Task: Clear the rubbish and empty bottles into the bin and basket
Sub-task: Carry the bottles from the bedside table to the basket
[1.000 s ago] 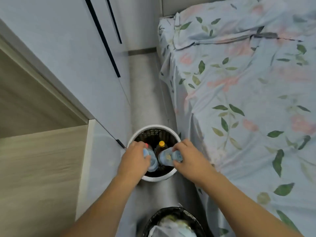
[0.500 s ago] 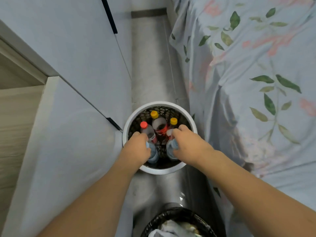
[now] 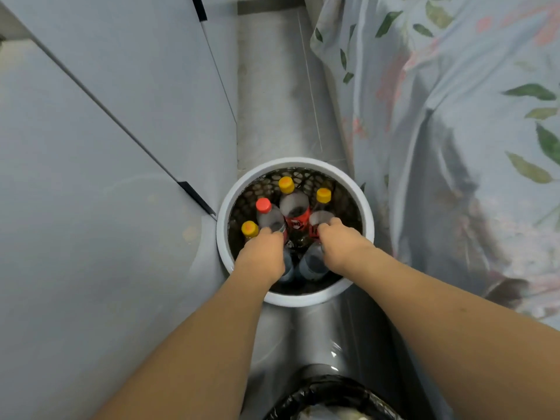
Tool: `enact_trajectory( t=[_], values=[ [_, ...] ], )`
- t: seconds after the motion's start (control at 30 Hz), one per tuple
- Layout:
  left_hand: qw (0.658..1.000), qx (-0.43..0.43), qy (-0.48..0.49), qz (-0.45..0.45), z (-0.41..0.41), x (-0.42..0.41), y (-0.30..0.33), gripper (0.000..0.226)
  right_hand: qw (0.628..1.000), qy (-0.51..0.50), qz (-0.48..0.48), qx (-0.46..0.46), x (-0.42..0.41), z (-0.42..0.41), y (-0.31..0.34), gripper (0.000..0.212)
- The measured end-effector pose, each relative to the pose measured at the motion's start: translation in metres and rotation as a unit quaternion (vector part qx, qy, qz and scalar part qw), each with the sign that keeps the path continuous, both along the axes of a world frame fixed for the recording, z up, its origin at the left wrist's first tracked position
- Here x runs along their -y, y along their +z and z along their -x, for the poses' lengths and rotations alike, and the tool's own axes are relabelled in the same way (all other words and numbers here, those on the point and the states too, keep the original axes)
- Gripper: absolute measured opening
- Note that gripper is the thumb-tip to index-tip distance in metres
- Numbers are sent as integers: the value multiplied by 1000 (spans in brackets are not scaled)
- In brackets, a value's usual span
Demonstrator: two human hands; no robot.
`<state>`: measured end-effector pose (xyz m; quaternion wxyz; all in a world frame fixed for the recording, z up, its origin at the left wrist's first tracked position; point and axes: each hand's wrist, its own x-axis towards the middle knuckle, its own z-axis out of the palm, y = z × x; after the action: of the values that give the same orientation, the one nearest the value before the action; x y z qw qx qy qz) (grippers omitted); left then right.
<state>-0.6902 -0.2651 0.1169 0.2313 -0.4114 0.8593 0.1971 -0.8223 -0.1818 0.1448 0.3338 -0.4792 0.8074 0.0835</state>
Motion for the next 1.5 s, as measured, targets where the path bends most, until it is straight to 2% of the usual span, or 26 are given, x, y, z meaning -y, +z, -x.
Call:
enact_trajectory(
  t=[0.1,0.23,0.33,0.43,0.63,0.77,0.87,0.93,1.1,1.27,1.5],
  values=[
    [999,13,-34,14,-1,-3,-14,34,1000,7,13,-8,-2,-4,-17,43],
    [999,25,-34,12,6,-1,-7,39,1000,12,25,-15,-2,-6,-11,45],
    [999,19,-30,13,8,-2,17,39,998,17,66,-7,-9,0,17,51],
    [999,-5,-25,28,9,-9,58,38,991,8,131,-5,-21,9,69,46],
    [984,-151,-17,98,34,-25,205,29,980,-51,192,-15,-51,35,215,49],
    [967,-220,-19,130,55,-46,341,35,969,-91,227,-28,-77,48,347,56],
    [955,-259,-23,143,60,-68,450,38,953,-118,278,-36,-105,49,451,47],
    [946,-281,-35,155,59,-90,525,38,941,-144,303,-41,-130,44,522,49],
    [908,-367,-75,185,42,-162,685,35,917,-181,348,-69,-212,12,662,53],
    [890,-403,-133,169,27,-219,751,35,894,-230,369,-113,-284,-26,734,54],
    [871,-408,-232,143,28,-275,778,40,864,-336,342,-152,-379,-58,761,54]
  ],
)
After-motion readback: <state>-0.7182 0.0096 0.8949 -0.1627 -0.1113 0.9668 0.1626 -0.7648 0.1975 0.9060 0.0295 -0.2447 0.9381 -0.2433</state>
